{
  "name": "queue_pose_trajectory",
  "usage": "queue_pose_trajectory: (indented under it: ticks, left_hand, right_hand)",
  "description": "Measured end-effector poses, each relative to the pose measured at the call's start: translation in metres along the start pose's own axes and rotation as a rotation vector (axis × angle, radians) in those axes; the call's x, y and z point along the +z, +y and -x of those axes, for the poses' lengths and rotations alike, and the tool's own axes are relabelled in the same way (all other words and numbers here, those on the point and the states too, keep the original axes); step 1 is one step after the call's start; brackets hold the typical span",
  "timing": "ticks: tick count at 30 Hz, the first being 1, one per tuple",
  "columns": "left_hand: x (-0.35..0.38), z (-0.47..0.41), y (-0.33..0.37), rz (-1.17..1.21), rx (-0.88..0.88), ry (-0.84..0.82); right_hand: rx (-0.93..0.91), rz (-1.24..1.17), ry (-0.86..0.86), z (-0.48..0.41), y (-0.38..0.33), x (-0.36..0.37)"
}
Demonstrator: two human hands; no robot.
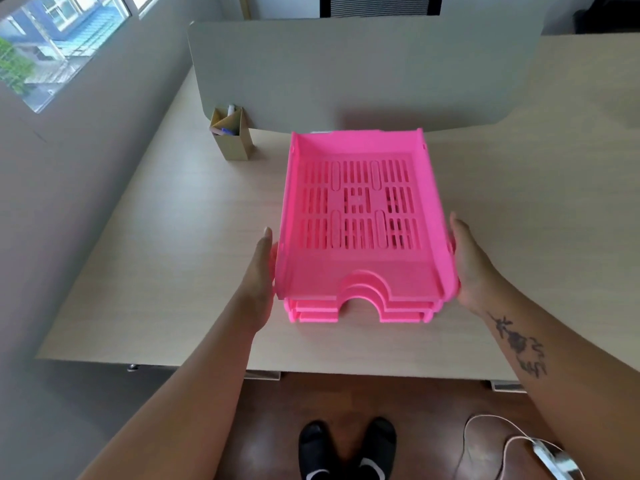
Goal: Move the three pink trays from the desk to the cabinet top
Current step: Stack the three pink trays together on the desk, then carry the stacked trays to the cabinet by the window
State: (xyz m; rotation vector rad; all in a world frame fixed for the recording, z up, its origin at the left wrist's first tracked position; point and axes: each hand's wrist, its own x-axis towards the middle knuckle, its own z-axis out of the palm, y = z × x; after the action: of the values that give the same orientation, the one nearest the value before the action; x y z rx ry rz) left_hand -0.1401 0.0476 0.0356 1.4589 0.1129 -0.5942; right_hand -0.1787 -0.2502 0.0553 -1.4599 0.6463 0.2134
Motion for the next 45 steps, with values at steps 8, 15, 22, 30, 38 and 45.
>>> queue_pose_trajectory:
  ticks: [8,15,22,30,38,45]
  left_hand:
    - [0.006,0.008,-0.044,-0.002,0.143,-0.031]
    - [0.009,0.0,-0.072,0.035,0.106,0.095]
    - [0.01,-0.004,-0.055,0.154,0.023,0.166]
    - [0.012,0.026,-0.018,0.255,0.101,0.317]
    - [0.02,0.128,0.002,0.441,0.22,0.778]
    - [0.021,0.281,-0.028,0.62,0.346,1.174]
  right_hand:
    - [-0.169,-0.025,0.04,0.014,0.059,0.004]
    - [-0.118,-0.058,0.09,0.004,0.091,0.006]
    - [-0.127,-0.118,0.101,0.012,0.076,0.019]
    - [-0.227,-0.081,-0.046,0.02,0.026,0.031]
    - [-0.307,0.052,-0.44,0.04,-0.018,0.067]
    - [-0.304,0.169,-0.834,0.119,-0.012,0.145]
